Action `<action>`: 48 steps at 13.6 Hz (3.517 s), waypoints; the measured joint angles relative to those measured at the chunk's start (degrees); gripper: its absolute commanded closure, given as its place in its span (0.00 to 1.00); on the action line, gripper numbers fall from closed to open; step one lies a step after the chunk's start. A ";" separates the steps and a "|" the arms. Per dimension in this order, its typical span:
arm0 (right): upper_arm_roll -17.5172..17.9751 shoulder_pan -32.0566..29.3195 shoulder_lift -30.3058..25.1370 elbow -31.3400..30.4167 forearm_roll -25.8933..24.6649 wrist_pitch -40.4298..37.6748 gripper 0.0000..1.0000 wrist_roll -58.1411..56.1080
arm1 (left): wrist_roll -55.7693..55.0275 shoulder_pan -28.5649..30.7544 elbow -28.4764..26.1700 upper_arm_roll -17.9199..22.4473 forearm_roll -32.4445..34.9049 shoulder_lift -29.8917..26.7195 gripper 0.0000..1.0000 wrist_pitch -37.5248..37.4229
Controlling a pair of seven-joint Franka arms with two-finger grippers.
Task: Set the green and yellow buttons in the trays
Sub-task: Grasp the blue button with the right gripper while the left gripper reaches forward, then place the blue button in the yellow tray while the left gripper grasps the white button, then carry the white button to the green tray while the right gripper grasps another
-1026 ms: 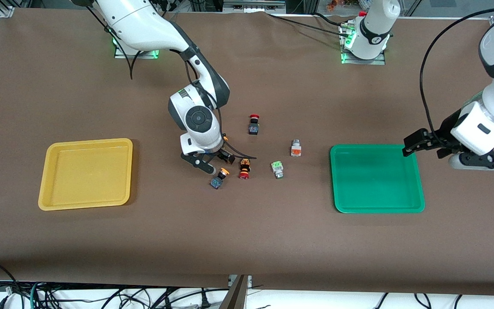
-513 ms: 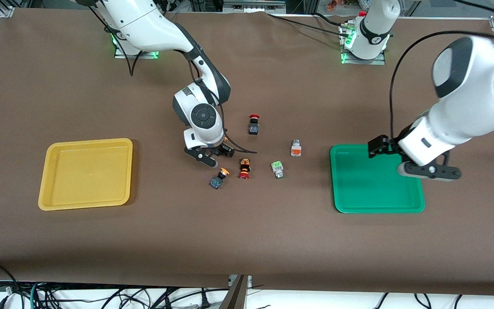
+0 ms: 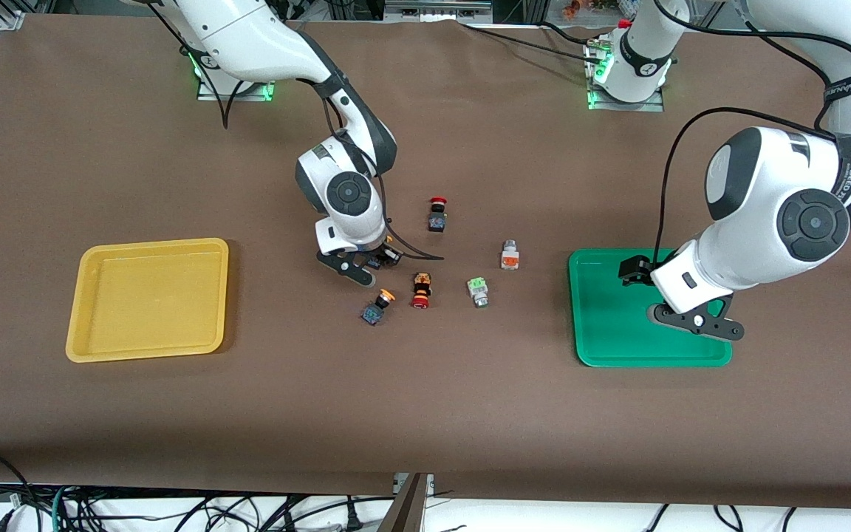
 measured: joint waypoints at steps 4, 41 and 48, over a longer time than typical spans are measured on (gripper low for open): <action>-10.54 -1.52 -5.85 0.09 -0.05 -9.01 1.00 -20.71 | -9.69 0.01 -0.12 -0.02 -3.58 0.46 0.00 -0.78; -5.49 -9.44 4.50 16.02 2.89 -6.88 0.00 -17.97 | -25.07 -13.12 -8.26 -0.47 4.35 6.98 1.00 5.16; -5.73 -1.90 13.60 21.41 2.84 0.38 0.00 -5.22 | -5.40 2.31 -9.03 -0.24 13.11 8.14 1.00 6.69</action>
